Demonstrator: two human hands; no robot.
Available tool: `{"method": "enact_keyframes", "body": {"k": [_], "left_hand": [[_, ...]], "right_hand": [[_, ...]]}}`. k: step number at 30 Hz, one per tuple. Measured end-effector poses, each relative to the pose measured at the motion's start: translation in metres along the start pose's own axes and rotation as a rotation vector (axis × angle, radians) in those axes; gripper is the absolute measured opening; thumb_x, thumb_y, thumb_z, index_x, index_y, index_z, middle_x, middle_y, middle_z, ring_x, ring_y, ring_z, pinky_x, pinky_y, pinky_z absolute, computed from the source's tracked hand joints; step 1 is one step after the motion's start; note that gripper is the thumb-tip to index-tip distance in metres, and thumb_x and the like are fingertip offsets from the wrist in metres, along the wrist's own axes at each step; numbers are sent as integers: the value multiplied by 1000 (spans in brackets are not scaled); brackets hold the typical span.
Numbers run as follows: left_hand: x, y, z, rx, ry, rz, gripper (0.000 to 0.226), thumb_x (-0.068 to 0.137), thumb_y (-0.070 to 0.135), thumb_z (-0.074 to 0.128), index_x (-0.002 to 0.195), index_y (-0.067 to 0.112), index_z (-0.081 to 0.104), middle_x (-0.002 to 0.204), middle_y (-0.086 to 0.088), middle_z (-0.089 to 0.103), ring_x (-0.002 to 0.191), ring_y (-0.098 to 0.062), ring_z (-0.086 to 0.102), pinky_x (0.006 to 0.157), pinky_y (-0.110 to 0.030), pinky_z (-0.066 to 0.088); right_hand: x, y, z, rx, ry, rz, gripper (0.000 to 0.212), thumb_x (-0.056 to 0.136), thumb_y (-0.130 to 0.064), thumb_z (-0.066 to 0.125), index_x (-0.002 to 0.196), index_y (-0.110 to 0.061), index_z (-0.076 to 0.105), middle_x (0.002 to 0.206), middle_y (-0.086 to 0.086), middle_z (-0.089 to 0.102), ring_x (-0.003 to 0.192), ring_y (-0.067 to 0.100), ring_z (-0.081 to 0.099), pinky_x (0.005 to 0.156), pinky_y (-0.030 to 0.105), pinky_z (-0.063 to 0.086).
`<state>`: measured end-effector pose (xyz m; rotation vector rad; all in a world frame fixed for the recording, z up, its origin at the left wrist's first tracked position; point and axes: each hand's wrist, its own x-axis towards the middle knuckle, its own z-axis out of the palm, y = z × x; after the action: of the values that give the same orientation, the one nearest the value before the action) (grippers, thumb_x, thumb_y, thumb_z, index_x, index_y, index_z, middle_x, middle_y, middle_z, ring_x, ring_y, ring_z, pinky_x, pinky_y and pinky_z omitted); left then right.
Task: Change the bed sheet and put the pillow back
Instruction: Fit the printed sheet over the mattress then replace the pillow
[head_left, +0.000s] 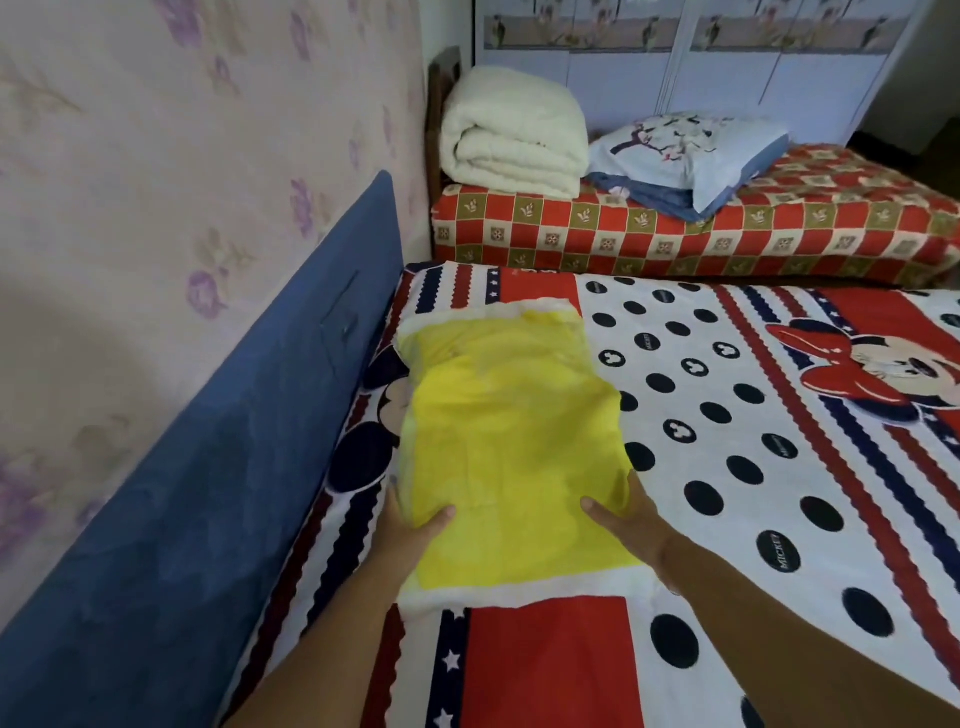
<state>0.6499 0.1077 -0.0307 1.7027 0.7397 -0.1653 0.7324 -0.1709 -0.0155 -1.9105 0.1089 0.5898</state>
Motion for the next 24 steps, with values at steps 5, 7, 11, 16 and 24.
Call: {"method": "enact_keyframes", "body": {"k": [5, 7, 11, 16, 24], "left_hand": [[12, -13, 4, 45, 31, -79, 119, 70, 59, 75, 155, 22, 1, 157, -6, 24, 140, -27, 33, 111, -45, 32], [12, -18, 3, 55, 23, -87, 121, 60, 66, 76, 154, 19, 16, 150, -5, 37, 132, -27, 43, 108, -45, 38], [6, -22, -3, 120, 16, -99, 114, 46, 77, 76, 138, 18, 43, 125, -1, 56, 110, -22, 57, 96, -41, 49], [-26, -24, -8, 196, -72, -184, 108, 39, 85, 71, 124, 21, 57, 112, 1, 63, 100, -20, 62, 91, -40, 52], [-103, -68, -15, 375, 92, -282, 115, 73, 71, 64, 153, 8, 10, 153, -12, 33, 136, -33, 38, 109, -44, 36]], "right_hand": [[7, 21, 0, 56, 11, 83, 106, 75, -55, 73, 152, -22, 9, 151, 5, 32, 135, 27, 37, 110, 46, 35], [7, 28, 1, 43, 15, 91, 110, 59, -66, 77, 145, -20, 27, 138, 3, 48, 122, 25, 50, 103, 47, 43], [4, 44, 6, 26, 26, 91, 107, 42, -74, 77, 131, -20, 51, 119, -2, 64, 109, 19, 60, 93, 39, 49], [-42, 44, 14, -42, 112, 157, 48, 77, -53, 72, 110, -21, 60, 97, -8, 66, 94, 16, 61, 83, 33, 46], [-125, 74, 8, -370, 123, 309, 98, 74, -64, 68, 145, -10, 27, 126, 13, 50, 116, 31, 51, 96, 43, 45]]}}
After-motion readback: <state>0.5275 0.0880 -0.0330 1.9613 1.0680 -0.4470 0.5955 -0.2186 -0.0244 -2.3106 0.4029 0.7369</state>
